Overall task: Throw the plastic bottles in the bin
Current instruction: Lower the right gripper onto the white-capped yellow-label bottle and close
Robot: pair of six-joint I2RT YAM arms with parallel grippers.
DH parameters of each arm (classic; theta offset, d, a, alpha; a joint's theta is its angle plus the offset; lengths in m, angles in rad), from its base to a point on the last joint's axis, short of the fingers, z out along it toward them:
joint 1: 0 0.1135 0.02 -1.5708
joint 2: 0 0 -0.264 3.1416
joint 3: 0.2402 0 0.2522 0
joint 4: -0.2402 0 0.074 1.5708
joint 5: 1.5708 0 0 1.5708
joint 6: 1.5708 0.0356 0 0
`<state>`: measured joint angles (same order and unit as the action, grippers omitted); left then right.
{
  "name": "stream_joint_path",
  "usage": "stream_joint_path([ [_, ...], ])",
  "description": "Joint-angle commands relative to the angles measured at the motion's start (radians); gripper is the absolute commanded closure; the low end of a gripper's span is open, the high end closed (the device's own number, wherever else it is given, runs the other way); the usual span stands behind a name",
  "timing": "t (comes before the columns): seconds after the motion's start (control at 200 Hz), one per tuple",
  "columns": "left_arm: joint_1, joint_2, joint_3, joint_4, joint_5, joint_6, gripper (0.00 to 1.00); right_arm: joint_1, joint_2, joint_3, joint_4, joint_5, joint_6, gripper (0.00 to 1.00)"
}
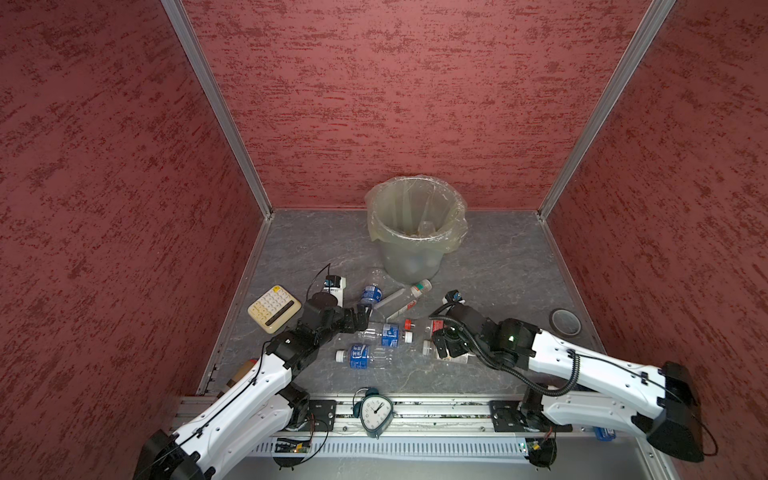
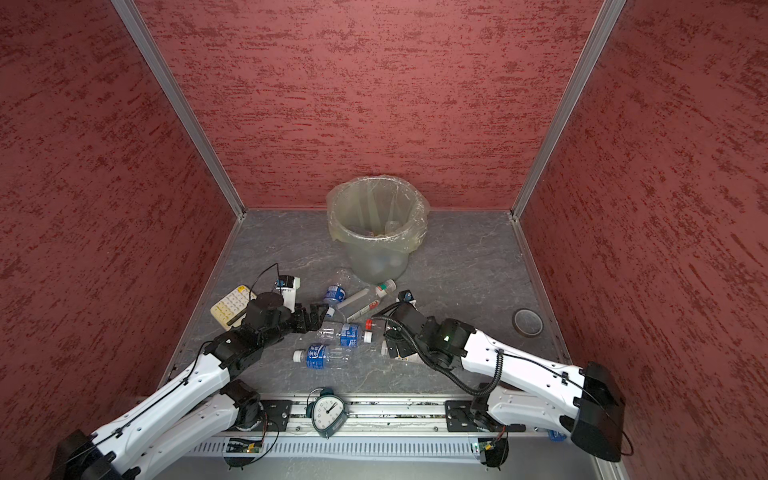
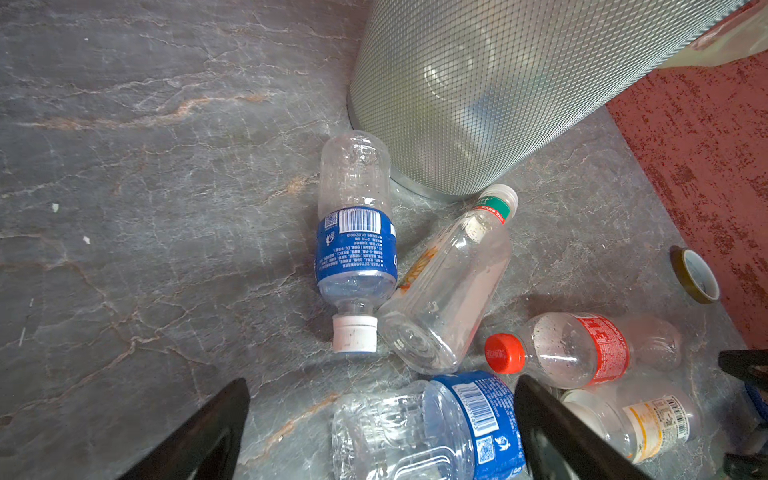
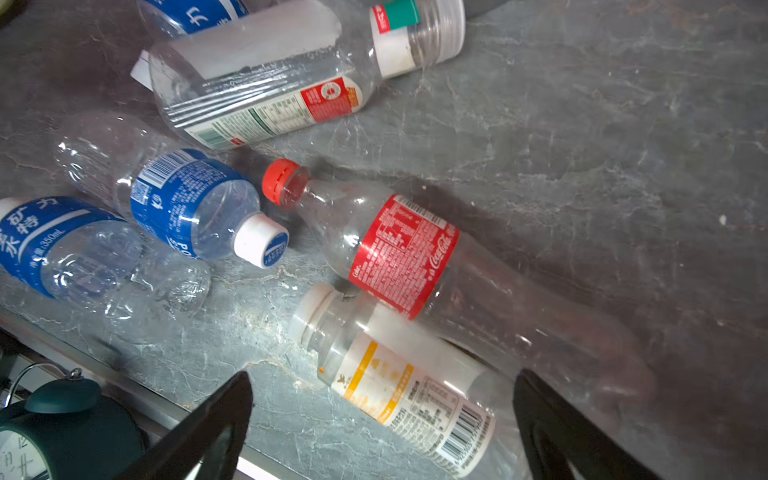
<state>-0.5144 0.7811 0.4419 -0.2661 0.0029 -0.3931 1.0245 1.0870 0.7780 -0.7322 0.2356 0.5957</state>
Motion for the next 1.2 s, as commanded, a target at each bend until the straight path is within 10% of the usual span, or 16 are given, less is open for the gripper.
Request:
stream_joint_path([
  [0.0,0.019,-0.002,-0.016,0.037,0.034,-0.006,0.01,0.009,-0.001,-0.022,-0.018,0.015,0.037,0.01],
  [1.192,0.067,-0.03,-0.072,0.071,0.082,-0.013,0.01,0.108,0.241,-0.001,-0.022,-0.023,0.035,0.08],
])
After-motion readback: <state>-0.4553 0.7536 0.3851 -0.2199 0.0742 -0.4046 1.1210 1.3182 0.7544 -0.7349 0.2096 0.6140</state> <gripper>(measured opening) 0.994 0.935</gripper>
